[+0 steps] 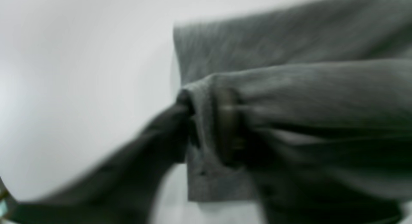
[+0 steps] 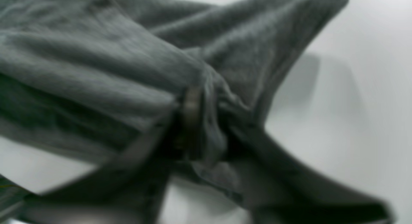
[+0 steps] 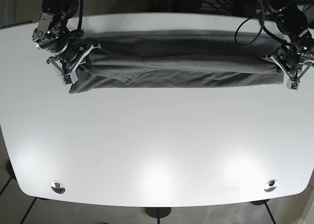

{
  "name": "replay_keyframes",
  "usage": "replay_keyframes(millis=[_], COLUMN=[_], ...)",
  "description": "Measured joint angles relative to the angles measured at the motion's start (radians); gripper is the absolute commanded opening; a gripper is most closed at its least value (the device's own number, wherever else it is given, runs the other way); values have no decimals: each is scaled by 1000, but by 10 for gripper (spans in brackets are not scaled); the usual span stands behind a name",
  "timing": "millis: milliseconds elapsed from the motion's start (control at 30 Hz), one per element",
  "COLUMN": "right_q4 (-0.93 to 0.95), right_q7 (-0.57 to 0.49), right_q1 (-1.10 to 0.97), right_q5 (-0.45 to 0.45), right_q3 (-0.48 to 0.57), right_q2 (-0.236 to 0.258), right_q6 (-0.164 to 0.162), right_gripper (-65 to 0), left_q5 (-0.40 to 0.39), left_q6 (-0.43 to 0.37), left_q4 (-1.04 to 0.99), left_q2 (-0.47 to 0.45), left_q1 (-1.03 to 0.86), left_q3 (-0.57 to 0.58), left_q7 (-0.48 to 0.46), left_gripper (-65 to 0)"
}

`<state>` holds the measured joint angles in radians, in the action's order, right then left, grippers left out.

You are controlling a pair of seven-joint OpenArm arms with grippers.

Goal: Fold the T-shirt properly

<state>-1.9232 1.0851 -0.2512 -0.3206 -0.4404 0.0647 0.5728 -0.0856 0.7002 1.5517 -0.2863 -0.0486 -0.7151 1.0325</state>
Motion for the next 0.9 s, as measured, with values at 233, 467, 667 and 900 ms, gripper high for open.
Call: replay_keyframes(millis=[233, 467, 667, 900], right_q4=[-62, 120, 353, 626], right_q7=[0, -9, -187, -331], right_q1=[10, 64, 63, 225], right_q5=[-142, -207, -246, -285], right_q3=[-63, 28, 58, 63], right_q2=[-18, -20, 59, 146], right_q6=[4, -5, 3, 35], right_gripper=[-228, -444, -525, -528], left_q5=[33, 25, 21, -3], left_q6=[0, 1, -3, 1], left_q4=[39, 112, -66, -283], left_q2=[0, 45, 23, -5], left_q1=[46, -51, -53, 97], left_q3=[0, 60, 47, 59], left_q7=[0, -1, -154, -261], left_gripper=[-318, -394, -525, -522])
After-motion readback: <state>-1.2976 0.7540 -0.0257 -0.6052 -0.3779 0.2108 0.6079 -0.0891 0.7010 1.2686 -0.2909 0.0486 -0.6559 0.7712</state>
